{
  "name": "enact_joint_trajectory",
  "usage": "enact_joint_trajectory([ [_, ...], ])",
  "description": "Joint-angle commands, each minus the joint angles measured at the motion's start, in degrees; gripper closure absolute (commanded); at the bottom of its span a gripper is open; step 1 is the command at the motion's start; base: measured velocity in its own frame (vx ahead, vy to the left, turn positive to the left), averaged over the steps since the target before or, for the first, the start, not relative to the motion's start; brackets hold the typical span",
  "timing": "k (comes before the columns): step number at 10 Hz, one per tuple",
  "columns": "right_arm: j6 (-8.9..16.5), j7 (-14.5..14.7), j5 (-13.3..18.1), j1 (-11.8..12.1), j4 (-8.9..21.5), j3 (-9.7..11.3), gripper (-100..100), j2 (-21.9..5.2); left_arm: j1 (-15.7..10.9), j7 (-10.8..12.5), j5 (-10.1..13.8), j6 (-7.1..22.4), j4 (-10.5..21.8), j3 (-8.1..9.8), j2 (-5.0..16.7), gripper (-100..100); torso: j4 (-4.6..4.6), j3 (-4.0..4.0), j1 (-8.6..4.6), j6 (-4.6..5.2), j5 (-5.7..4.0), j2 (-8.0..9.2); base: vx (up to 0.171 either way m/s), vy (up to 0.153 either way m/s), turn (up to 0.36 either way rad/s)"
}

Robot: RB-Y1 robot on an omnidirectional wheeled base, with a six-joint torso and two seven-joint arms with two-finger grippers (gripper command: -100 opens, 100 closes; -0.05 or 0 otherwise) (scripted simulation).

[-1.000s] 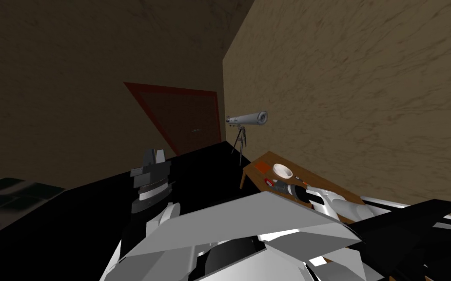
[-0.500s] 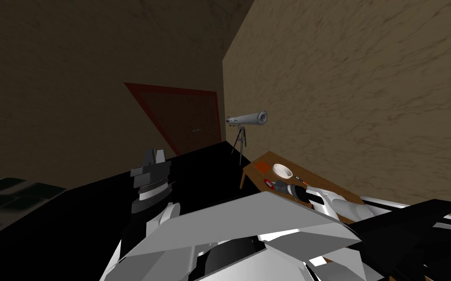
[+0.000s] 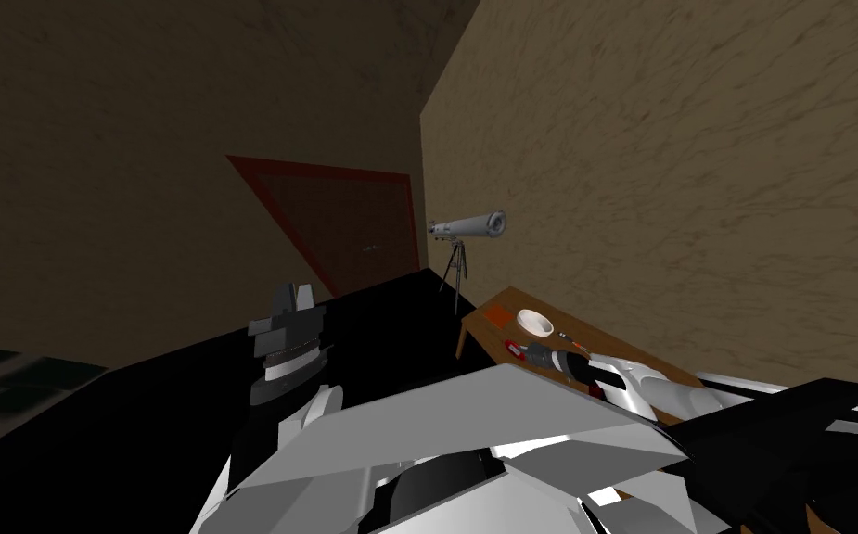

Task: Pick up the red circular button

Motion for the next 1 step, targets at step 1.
enact_joint_trajectory([
  [1, 0.0, 0.0, 0.0, 0.0, 0.0, 0.0, 0, 0.0, 0.0, 0.0, 0.0, 0.0, 0.0, 0.0, 0.0, 0, 0.0, 0.0, 0.0, 0.0, 0.0, 0.0, 0.0, 0.0, 0.0],
])
